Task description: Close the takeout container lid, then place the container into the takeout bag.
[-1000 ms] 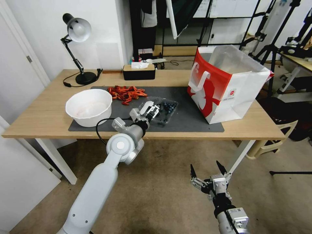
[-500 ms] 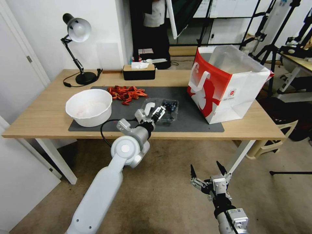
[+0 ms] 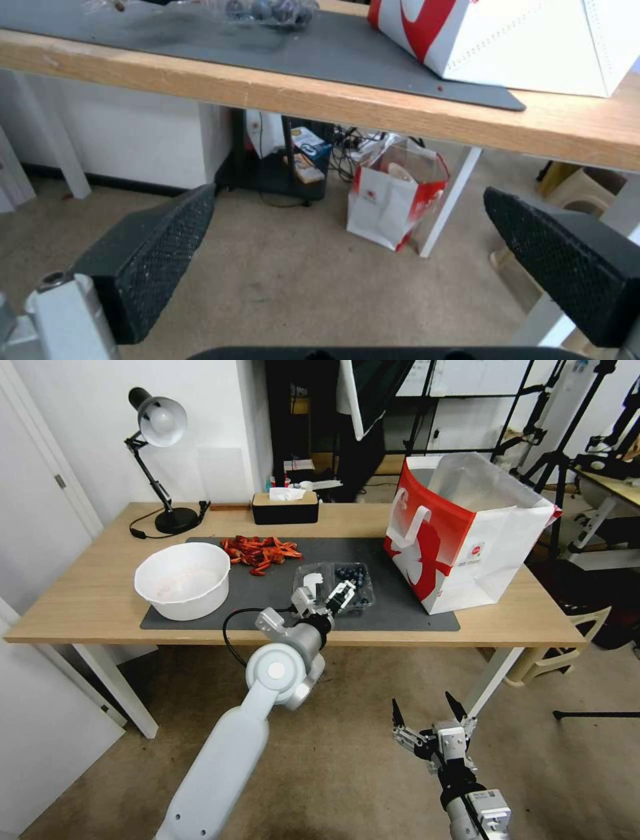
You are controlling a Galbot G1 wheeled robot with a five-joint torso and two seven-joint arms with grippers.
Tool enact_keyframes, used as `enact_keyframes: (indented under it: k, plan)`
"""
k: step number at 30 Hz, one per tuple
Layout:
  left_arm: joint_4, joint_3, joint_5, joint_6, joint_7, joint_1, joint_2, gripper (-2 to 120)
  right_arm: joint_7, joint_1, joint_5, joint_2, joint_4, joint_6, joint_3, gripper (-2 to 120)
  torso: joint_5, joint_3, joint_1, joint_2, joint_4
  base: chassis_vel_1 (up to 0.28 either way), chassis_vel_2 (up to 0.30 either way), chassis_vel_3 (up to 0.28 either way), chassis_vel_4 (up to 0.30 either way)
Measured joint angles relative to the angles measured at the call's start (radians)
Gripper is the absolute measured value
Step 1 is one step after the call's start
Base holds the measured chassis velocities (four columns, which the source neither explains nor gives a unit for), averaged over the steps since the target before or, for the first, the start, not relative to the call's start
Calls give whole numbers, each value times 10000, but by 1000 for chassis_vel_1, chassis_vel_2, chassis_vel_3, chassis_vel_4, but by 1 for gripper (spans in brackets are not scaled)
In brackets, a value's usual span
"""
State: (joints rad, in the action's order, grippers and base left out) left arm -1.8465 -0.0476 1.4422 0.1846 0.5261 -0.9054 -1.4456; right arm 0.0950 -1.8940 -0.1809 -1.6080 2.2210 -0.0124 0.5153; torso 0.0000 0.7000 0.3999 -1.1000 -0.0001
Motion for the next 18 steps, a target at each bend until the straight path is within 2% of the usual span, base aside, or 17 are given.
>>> enact_keyframes:
  k: [11, 18]
  plan:
    - [110, 76, -94, -39, -17, -96, -49, 100, -3, 53, 14, 0, -143, -99, -5, 100, 0, 0, 0, 0, 1, 0, 0, 0, 0]
    - [-86, 108, -131, 27, 35, -335, 85, 100, -7, 72, 16, 0, -194, -126, -21, 100, -1, 0, 0, 0, 0, 0, 0, 0, 0]
